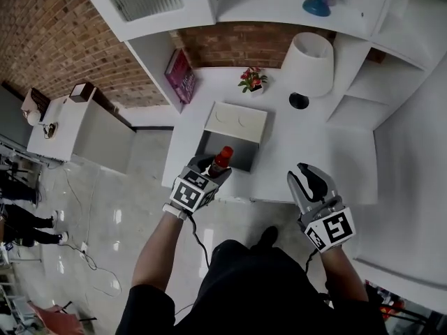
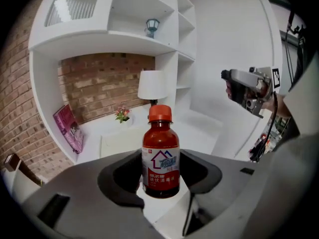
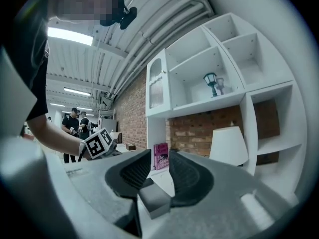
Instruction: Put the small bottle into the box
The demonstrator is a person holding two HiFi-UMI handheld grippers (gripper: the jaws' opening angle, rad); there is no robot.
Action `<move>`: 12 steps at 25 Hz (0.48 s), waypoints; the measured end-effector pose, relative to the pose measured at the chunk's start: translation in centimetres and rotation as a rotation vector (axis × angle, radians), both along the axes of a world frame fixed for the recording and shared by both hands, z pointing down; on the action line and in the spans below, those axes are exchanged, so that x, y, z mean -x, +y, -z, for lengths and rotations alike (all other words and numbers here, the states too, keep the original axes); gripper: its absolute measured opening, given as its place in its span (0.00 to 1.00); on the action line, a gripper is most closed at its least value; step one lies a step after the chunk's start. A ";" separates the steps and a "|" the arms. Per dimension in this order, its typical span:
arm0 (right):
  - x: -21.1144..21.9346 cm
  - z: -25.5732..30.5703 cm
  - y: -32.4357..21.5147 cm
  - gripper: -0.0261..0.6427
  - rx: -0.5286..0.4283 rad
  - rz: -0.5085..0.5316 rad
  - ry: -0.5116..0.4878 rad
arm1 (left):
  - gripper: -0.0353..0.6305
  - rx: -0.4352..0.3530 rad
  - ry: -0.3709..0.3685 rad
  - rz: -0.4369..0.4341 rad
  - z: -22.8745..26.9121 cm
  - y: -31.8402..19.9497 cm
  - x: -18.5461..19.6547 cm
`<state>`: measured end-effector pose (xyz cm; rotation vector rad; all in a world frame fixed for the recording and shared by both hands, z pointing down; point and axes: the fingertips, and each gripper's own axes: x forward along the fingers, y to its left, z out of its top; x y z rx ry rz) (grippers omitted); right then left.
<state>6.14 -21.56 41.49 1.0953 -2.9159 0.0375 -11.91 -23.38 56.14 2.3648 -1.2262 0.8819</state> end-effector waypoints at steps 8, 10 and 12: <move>-0.8 -1.7 -3.1 0.21 0.062 -0.081 0.014 | 0.38 0.169 -0.136 -0.165 -6.2 -4.6 -0.8; -0.8 -2.2 -3.9 0.20 0.082 -0.129 0.019 | 0.38 0.215 -0.168 -0.222 -7.9 -5.5 -0.9; -0.7 -2.6 -4.7 0.20 0.101 -0.177 0.013 | 0.38 0.263 -0.190 -0.272 -9.8 -6.2 -1.2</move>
